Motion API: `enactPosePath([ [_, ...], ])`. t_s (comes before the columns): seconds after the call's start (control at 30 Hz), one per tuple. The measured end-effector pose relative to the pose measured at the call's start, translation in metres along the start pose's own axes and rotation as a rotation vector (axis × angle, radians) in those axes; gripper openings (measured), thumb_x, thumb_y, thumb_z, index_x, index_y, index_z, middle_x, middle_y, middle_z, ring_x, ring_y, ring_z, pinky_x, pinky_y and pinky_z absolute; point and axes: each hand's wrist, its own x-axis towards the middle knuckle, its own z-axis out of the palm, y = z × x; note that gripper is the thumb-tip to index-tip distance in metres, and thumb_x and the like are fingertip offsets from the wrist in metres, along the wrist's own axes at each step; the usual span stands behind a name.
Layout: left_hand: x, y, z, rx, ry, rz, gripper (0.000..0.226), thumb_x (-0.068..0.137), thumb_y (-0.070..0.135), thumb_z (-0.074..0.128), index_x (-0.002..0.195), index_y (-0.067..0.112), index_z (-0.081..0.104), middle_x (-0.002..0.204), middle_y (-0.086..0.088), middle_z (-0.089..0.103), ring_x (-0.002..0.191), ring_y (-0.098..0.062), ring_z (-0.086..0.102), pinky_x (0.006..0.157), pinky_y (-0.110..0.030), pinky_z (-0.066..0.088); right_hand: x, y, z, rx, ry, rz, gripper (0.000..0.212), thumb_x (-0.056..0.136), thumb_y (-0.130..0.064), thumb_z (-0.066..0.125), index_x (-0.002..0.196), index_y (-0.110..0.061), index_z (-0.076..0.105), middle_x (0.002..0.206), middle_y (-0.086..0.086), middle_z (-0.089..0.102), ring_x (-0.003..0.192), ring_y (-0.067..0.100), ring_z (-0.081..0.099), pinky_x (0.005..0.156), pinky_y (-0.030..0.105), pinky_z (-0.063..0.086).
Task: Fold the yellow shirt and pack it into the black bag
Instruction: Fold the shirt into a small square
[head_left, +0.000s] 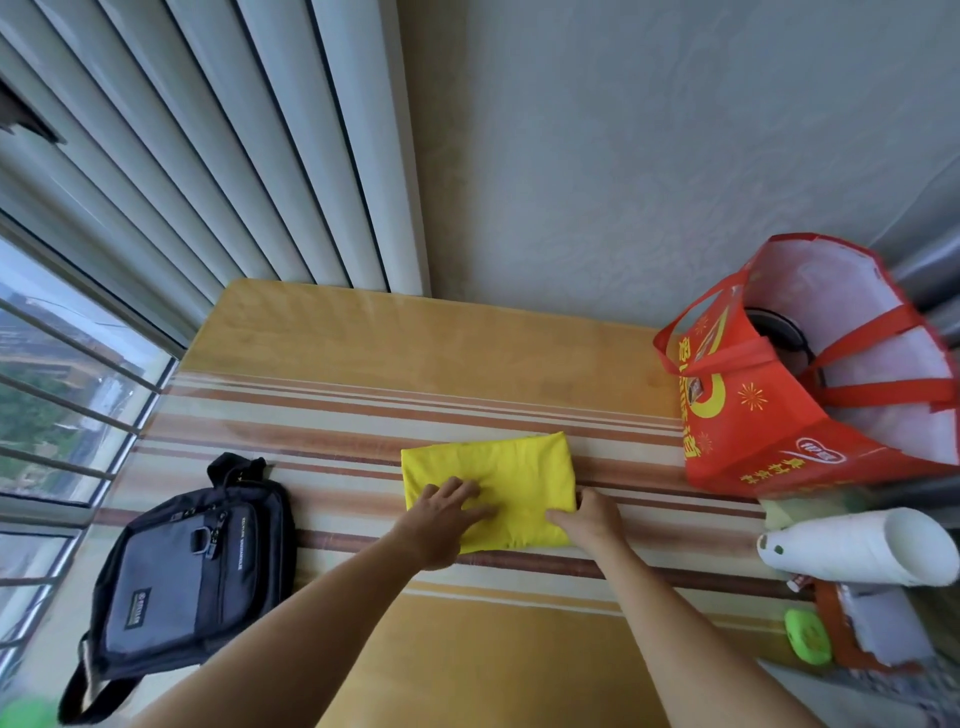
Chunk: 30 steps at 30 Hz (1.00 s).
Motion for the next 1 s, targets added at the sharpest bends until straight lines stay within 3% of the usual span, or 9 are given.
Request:
enactPosePath([
  [0.1, 0.003, 0.006, -0.012, -0.197, -0.112, -0.124, 0.069, 0.086, 0.022, 0.059, 0.147, 0.04, 0.035, 0.154, -0.001, 0.025, 0.143, -0.028, 0.021, 0.111, -0.051, 0.031, -0.012, -0.009, 0.002, 0.065, 0.011, 0.054, 0.048, 0.078, -0.032, 0.076, 0.112, -0.005, 0.057, 0.111, 0.014, 0.066, 0.103, 0.034, 0.063, 0.07, 0.032, 0.043],
  [0.23, 0.004, 0.002, -0.027, -0.655, -0.143, -0.273, 0.05, 0.092, 0.046, 0.055, 0.141, 0.037, 0.05, 0.151, -0.001, 0.04, 0.144, -0.027, 0.027, 0.117, -0.05, 0.024, -0.045, -0.037, 0.009, 0.123, 0.265, -0.154, 0.033, 0.075, -0.019, 0.073, 0.096, -0.009, 0.049, 0.1, 0.012, 0.061, 0.093, 0.036, 0.061, 0.064, 0.037, 0.043],
  [0.33, 0.002, -0.003, -0.044, -1.152, 0.013, -0.494, 0.058, 0.089, 0.068, 0.041, 0.119, 0.026, 0.069, 0.138, -0.009, 0.057, 0.132, -0.028, 0.044, 0.115, -0.045, 0.028, -0.077, -0.066, 0.034, 0.106, 0.347, -0.427, 0.03, 0.072, -0.014, 0.07, 0.093, -0.012, 0.049, 0.097, 0.007, 0.054, 0.084, 0.034, 0.058, 0.06, 0.039, 0.04],
  [0.43, -0.002, -0.018, -0.045, -1.45, 0.167, -0.712, 0.069, 0.081, 0.079, 0.047, 0.107, 0.019, 0.066, 0.116, -0.008, 0.067, 0.109, -0.025, 0.059, 0.097, -0.038, 0.043, -0.096, -0.092, 0.067, 0.035, 0.19, -0.641, 0.034, 0.076, -0.022, 0.069, 0.104, -0.011, 0.053, 0.106, 0.006, 0.055, 0.092, 0.03, 0.058, 0.068, 0.039, 0.044],
  [0.57, -0.011, -0.046, -0.01, -1.334, 0.144, -0.835, 0.074, 0.055, 0.07, 0.071, 0.106, 0.017, 0.07, 0.098, -0.006, 0.073, 0.096, -0.025, 0.069, 0.084, -0.042, 0.058, -0.102, -0.105, 0.093, 0.03, -0.018, -0.71, 0.026, 0.089, -0.04, 0.059, 0.103, -0.018, 0.058, 0.104, -0.002, 0.058, 0.099, 0.018, 0.055, 0.081, 0.038, 0.048],
  [0.67, -0.02, -0.057, 0.003, -1.269, 0.134, -0.84, 0.069, 0.055, 0.063, 0.073, 0.109, 0.021, 0.066, 0.101, -0.003, 0.073, 0.097, -0.025, 0.069, 0.084, -0.046, 0.06, -0.093, -0.103, 0.101, -0.02, 0.254, -0.668, 0.01, 0.092, -0.026, 0.052, 0.096, -0.019, 0.059, 0.103, 0.0, 0.057, 0.096, 0.023, 0.057, 0.077, 0.039, 0.049],
  [0.77, -0.017, -0.061, -0.001, -1.229, 0.113, -0.802, 0.056, 0.083, 0.053, 0.062, 0.123, 0.013, 0.058, 0.116, -0.009, 0.066, 0.109, -0.03, 0.063, 0.09, -0.046, 0.056, -0.075, -0.103, 0.102, -0.1, 0.383, -0.545, 0.024, 0.087, -0.017, 0.053, 0.109, -0.02, 0.062, 0.115, 0.004, 0.057, 0.107, 0.028, 0.057, 0.085, 0.039, 0.05],
  [0.9, -0.018, -0.068, -0.002, -1.451, -0.019, -0.644, 0.07, 0.08, 0.054, 0.054, 0.137, 0.012, 0.046, 0.136, -0.01, 0.055, 0.12, -0.026, 0.055, 0.104, -0.045, 0.047, -0.056, -0.104, 0.105, -0.154, 0.158, -0.661, 0.062, 0.082, 0.0, 0.046, 0.132, -0.033, 0.059, 0.13, -0.003, 0.051, 0.12, 0.024, 0.046, 0.109, 0.035, 0.04],
  [1.0, -0.021, -0.068, -0.005, -1.226, -0.083, -0.578, 0.066, 0.067, 0.039, 0.058, 0.124, 0.008, 0.046, 0.122, -0.013, 0.06, 0.11, -0.027, 0.059, 0.096, -0.046, 0.05, -0.045, -0.112, 0.099, -0.169, -0.026, -0.654, 0.067, 0.084, 0.004, 0.043, 0.136, -0.036, 0.057, 0.135, -0.004, 0.047, 0.126, 0.02, 0.042, 0.113, 0.025, 0.03],
])
